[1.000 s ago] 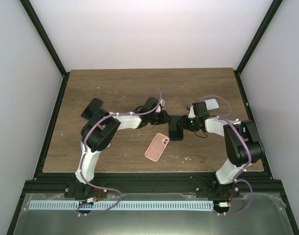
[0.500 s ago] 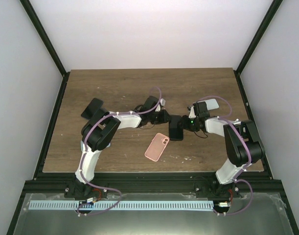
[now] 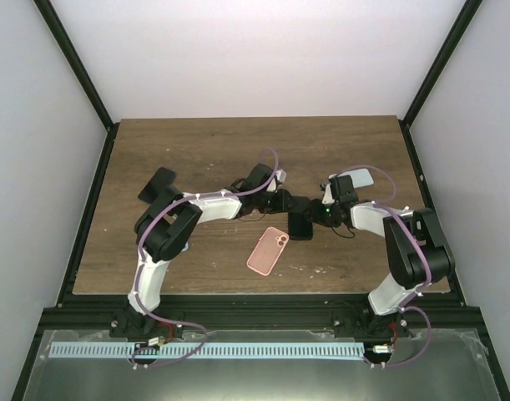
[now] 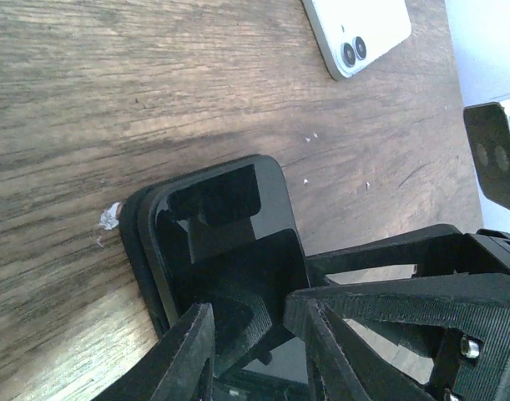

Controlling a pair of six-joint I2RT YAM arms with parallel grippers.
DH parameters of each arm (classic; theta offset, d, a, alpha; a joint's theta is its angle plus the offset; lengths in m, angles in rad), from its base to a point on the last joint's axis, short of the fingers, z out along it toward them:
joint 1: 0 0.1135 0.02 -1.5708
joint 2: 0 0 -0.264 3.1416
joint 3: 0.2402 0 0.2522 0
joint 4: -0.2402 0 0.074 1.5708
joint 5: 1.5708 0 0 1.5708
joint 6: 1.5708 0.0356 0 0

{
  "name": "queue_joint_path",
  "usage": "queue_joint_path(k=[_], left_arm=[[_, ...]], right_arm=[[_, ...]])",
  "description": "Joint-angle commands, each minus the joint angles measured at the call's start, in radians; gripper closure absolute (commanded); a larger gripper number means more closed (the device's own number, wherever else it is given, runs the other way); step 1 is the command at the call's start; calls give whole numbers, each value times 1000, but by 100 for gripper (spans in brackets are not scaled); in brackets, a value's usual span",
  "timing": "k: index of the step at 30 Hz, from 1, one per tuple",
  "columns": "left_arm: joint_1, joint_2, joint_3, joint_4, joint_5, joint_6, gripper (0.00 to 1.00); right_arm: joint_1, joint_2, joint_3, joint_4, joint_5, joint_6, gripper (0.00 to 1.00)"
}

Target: Put the phone into the phone case

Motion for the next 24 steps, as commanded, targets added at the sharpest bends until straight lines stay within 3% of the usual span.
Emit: queue_joint_path(k=[1, 12, 19, 24], left_arm=[[-5, -28, -22, -41, 12, 30, 67], [-2, -39, -66, -52, 2, 51, 68], [-1, -36, -81, -37, 22, 49, 89], [-2, -53, -105, -37, 34, 50, 92]], right_arm=[[-2, -30, -20, -45, 9, -2, 61], [-17, -21, -76, 52, -128, 36, 60], [-22, -33, -73, 101, -216, 72, 61], [-25, -37, -76, 154, -300, 127, 61]])
